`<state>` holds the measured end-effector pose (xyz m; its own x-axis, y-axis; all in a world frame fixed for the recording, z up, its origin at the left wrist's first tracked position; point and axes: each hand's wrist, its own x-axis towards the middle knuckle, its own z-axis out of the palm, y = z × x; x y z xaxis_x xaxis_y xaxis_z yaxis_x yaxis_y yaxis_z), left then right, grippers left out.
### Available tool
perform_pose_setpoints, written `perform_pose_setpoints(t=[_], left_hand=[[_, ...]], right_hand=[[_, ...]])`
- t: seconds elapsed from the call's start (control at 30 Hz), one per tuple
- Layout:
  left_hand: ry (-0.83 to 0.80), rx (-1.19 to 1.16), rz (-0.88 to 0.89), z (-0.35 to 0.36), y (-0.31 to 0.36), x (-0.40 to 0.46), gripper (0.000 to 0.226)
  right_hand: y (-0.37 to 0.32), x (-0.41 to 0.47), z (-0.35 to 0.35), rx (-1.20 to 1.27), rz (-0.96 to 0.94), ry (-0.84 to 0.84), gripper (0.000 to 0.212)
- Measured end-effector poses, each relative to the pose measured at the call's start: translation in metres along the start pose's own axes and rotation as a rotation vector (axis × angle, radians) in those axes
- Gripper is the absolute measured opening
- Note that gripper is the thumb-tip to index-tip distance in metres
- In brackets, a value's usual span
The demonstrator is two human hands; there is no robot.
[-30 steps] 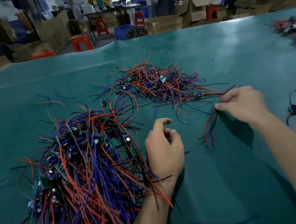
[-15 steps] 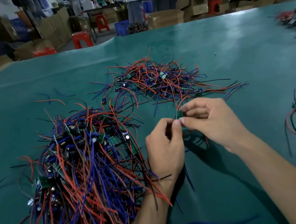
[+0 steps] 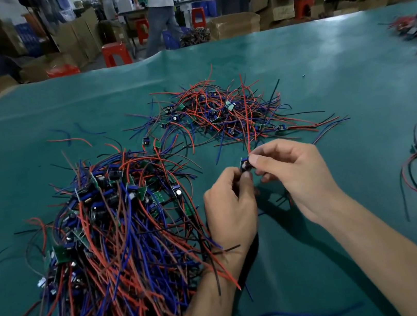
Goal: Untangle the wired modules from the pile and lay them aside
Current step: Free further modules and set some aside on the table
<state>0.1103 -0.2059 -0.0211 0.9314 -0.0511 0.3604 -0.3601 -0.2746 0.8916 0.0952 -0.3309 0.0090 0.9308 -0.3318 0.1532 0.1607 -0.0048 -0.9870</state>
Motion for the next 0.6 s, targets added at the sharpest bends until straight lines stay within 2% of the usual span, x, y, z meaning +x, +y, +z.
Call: perform_pose_setpoints(t=[0.1,0.23,0.3,0.43,0.5,0.6], left_hand=[[-0.033,-0.028,-0.035,0.0,0.002,-0.001,0.021],[-0.075,-0.026,-0.015,0.0,0.004,-0.002,0.021],[-0.084,-0.034,-0.003,0.0,0.004,-0.002,0.02],[-0.125,-0.034,0.022,0.0,0.005,-0.002,0.024],[-0.129,-0.016,0.057,0.0,0.005,-0.002,0.024],[-0.128,-0.017,0.063,0.0,0.003,-0.001,0.024]], right_hand=[[0.0,0.002,-0.003,-0.003,0.114,0.039,0.008],[-0.005,0.002,-0.008,0.219,0.24,-0.123,0.011],[-0.007,0.002,-0.01,0.184,0.205,-0.13,0.012],[-0.003,0.009,-0.02,-0.195,-0.083,0.066,0.013],[-0.003,0.012,-0.024,-0.189,-0.139,0.136,0.018],[-0.008,0.018,-0.039,-0.112,-0.129,0.298,0.024]])
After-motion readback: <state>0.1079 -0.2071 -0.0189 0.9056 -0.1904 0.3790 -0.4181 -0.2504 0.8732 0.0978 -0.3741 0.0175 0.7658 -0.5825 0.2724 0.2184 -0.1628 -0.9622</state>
